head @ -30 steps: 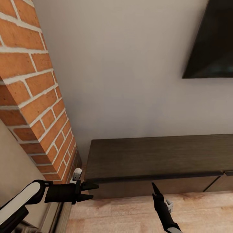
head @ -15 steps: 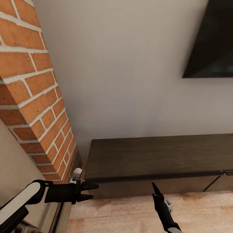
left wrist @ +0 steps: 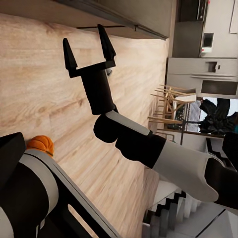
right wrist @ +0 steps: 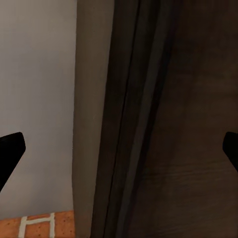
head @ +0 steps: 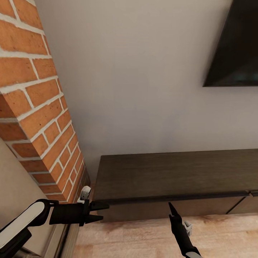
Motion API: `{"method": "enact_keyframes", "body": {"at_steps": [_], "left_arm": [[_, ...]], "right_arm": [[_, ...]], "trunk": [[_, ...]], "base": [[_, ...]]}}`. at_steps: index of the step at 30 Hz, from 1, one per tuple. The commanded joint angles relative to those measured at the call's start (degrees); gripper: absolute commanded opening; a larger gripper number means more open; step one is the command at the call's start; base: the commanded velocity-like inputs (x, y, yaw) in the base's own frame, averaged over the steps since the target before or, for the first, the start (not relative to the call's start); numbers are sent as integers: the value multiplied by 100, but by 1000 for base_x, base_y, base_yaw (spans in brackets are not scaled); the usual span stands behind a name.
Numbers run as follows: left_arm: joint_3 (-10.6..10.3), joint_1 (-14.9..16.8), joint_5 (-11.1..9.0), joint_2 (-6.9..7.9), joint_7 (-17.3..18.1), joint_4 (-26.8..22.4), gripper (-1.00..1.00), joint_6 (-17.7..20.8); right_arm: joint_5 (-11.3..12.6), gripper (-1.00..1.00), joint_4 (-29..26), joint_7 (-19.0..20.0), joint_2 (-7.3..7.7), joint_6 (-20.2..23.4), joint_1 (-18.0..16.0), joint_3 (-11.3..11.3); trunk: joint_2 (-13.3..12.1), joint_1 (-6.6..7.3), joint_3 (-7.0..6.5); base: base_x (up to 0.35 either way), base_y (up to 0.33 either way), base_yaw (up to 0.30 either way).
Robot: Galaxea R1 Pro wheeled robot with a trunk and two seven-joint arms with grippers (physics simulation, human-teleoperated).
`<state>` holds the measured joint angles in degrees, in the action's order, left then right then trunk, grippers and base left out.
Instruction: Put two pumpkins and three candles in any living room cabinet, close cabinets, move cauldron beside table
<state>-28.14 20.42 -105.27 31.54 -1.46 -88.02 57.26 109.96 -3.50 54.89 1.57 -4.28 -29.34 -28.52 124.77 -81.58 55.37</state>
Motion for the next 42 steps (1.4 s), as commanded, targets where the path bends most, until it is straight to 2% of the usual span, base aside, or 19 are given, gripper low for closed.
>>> {"method": "enact_keyframes", "body": {"at_steps": [1, 19, 26, 32, 39, 42], "left_arm": [[-8, 6, -29, 7, -14, -2, 100, 5], [-7, 6, -29, 6, -18, -5, 100, 5], [-6, 6, -29, 2, -14, -5, 100, 5], [-7, 6, -29, 0, -17, -5, 100, 5], [-7, 6, -29, -10, -18, -5, 100, 5], [-7, 6, -29, -14, -17, -5, 100, 5]], "right_arm": [[26, 100, -1, 4, 1, -48, -2, -48], [26, 100, -1, -1, 1, -55, -2, -48], [26, 100, -1, 17, 1, -55, -2, -48], [26, 100, -3, 87, 1, -55, -2, -50], [18, 100, -2, 433, 3, -55, -2, -57], [17, 100, -2, 458, 5, -55, -2, -57]], "trunk": [[2, 1, 5], [2, 1, 5], [283, -153, 131], [283, -153, 131], [283, -153, 131], [403, -219, 184]], "base": [[9, 0, 0], [7, 0, 0], [0, 0, 0], [0, 0, 0], [0, 0, 0], [0, 0, 0]]}}
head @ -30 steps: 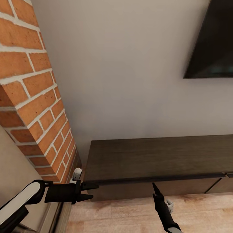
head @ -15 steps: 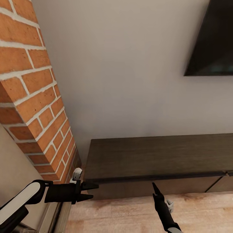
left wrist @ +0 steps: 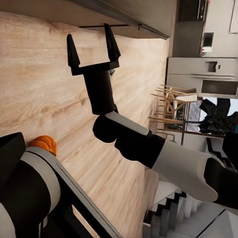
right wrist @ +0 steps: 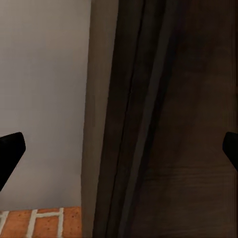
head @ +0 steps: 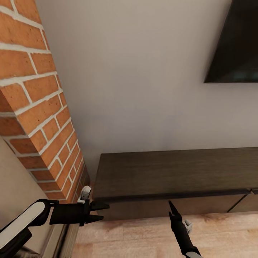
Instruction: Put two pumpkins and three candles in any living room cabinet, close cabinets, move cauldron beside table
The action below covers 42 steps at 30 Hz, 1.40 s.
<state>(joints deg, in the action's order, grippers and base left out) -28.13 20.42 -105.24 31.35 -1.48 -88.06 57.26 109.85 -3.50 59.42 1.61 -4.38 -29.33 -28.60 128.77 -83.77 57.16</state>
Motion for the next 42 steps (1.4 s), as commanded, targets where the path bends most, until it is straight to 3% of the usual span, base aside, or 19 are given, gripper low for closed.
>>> {"method": "enact_keyframes", "body": {"at_steps": [1, 17, 42], "left_arm": [[-8, 6, -31, 4, -14, -1, 100, 5], [-8, 6, -31, 2, -16, -1, 100, 5], [-9, 6, -31, 2, -18, -1, 100, 5]], "right_arm": [[28, 100, -1, 9, 3, -46, -2, -49], [27, 100, -3, 39, -1, -54, -2, -54], [2, 100, -1, 128, -3, -63, -2, -108]], "trunk": [[44, -22, 23], [605, -329, 275], [685, -373, 311]], "base": [[0, 0, 0], [0, 0, 0], [35, 0, 0]]}}
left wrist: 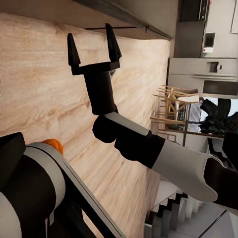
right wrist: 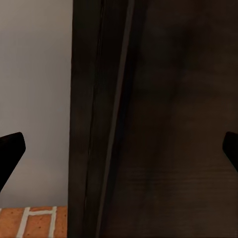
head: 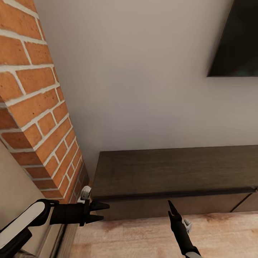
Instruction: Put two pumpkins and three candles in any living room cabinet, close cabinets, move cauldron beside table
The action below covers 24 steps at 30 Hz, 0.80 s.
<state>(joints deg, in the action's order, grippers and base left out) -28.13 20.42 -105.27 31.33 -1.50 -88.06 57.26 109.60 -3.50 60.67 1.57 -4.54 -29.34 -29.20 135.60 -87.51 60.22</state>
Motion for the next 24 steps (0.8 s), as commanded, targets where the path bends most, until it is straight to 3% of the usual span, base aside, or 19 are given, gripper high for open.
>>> {"method": "enact_keyframes", "body": {"at_steps": [1, 24], "left_arm": [[-8, 5, -29, 3, -16, -1, 100, 5], [-34, 5, -24, -4, -17, -1, 100, 3]], "right_arm": [[27, 100, -1, 1, 1, -47, -2, -46], [26, 100, -1, -71, 3, -44, -2, -50]], "trunk": [[2, 1, 5], [2, 1, 5]], "base": [[23, 0, 0], [15, 0, 0]]}}
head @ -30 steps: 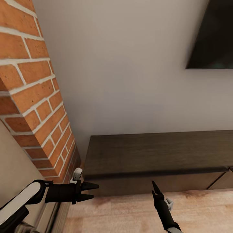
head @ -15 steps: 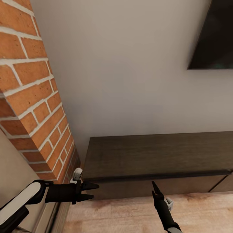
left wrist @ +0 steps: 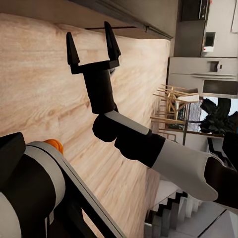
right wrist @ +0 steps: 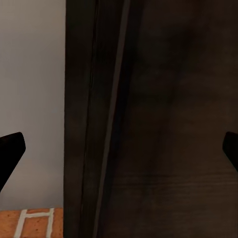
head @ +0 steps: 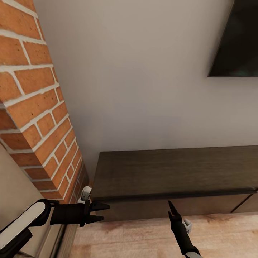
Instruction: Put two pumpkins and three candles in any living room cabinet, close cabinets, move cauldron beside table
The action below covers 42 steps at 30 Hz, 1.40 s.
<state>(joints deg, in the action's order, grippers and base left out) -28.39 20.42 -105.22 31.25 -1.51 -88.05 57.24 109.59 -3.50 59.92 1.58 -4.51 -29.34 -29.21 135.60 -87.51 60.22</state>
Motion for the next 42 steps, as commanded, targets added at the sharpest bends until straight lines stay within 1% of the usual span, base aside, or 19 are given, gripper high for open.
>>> {"method": "enact_keyframes", "body": {"at_steps": [1, 42], "left_arm": [[-8, 5, -30, 4, -16, -1, 100, 5], [-17, 5, -24, 4, -16, -1, 100, -1]], "right_arm": [[28, 100, -1, 3, 1, -47, -2, -49], [19, 100, 24, -22, 1, -59, -2, -49]], "trunk": [[2, 1, 5], [2, 1, 5]], "base": [[0, 0, 0], [41, 5, 0]]}}
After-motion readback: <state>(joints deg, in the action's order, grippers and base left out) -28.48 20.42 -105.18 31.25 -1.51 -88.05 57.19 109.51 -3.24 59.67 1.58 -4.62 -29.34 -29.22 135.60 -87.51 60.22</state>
